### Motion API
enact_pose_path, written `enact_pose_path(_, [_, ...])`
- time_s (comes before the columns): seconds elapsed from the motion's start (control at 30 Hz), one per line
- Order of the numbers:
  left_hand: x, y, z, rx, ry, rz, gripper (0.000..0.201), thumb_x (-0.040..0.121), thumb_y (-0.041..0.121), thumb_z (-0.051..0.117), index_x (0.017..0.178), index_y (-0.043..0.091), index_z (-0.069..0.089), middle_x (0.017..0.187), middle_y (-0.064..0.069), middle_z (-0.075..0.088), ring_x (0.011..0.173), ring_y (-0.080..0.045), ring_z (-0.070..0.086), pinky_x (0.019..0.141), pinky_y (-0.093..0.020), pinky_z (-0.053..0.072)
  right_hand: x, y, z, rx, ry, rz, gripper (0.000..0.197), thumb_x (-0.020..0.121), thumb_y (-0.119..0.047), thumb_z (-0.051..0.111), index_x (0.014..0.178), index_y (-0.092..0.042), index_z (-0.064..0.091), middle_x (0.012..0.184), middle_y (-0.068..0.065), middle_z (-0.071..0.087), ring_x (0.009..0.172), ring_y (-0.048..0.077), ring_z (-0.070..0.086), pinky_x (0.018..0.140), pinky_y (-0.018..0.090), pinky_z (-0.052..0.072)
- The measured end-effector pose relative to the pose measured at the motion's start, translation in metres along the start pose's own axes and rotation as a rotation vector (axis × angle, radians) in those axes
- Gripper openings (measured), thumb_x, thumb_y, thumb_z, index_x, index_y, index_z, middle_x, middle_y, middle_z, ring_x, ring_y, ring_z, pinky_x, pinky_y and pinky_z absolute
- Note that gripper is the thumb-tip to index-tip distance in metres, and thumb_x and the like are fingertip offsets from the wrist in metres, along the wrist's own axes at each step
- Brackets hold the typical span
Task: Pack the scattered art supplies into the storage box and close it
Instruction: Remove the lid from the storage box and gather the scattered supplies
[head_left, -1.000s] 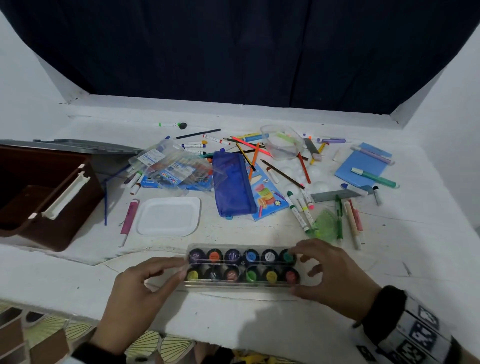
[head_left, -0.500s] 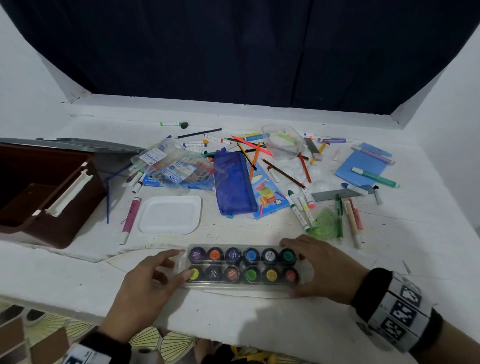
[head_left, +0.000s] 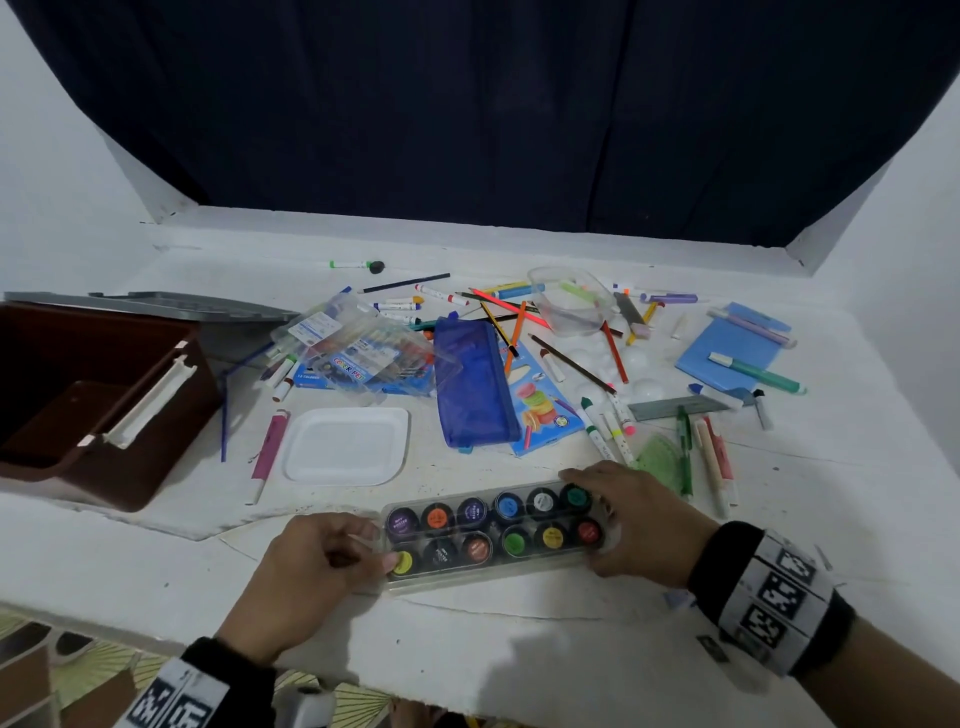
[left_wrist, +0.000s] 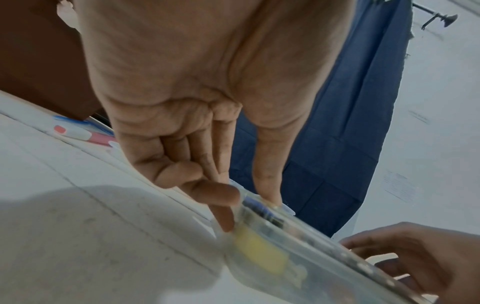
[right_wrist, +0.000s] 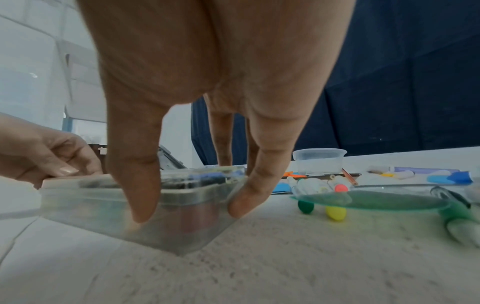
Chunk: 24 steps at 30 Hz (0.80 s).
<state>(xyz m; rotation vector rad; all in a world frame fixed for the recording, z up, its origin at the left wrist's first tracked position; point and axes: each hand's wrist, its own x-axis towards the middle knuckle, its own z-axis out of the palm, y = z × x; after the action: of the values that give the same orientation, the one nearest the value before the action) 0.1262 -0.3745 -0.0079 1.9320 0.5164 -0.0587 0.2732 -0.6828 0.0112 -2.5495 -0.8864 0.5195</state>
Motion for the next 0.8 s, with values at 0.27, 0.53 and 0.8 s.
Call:
enact_pose_path(0.27, [0.014, 0.003, 0.004, -0.011, 0.079, 0.084, 0.024, 0.071, 0.028, 0.085, 0.091, 0.022, 0.075, 0.073, -0.004, 0.074, 0.072, -0.021, 0.069, 0.077, -0.032, 0.051, 0.001, 0.001, -0.003, 0.077, 0.057, 0.054, 0.090, 0.064, -0.028, 0.085, 0.144, -0.023, 0.043, 0.124, -0.002, 0.053, 0.106, 0.011, 0.051, 0.090, 0.021, 0.041])
enact_pose_path(0.53, [0.039, 0.005, 0.003, 0.065, 0.107, 0.052, 0.022, 0.073, 0.040, 0.086, 0.090, 0.036, 0.073, 0.076, 0.003, 0.077, 0.077, -0.019, 0.072, 0.084, -0.042, 0.056, -0.002, 0.014, -0.008, 0.284, 0.179, 0.271, 0.068, 0.069, -0.049, 0.082, 0.126, -0.020, 0.058, 0.103, -0.008, 0.061, 0.084, 0.003, 0.064, 0.071, 0.014, 0.050])
enact_pose_path(0.8, [0.039, 0.001, 0.004, 0.019, 0.107, 0.046, 0.045, 0.051, 0.064, 0.078, 0.088, 0.039, 0.070, 0.073, 0.000, 0.076, 0.070, -0.021, 0.071, 0.080, -0.043, 0.055, -0.006, 0.014, -0.001, 0.155, 0.147, 0.344, 0.054, 0.068, -0.066, 0.073, 0.099, -0.022, 0.063, 0.074, -0.009, 0.064, 0.066, 0.002, 0.058, 0.058, 0.017, 0.039])
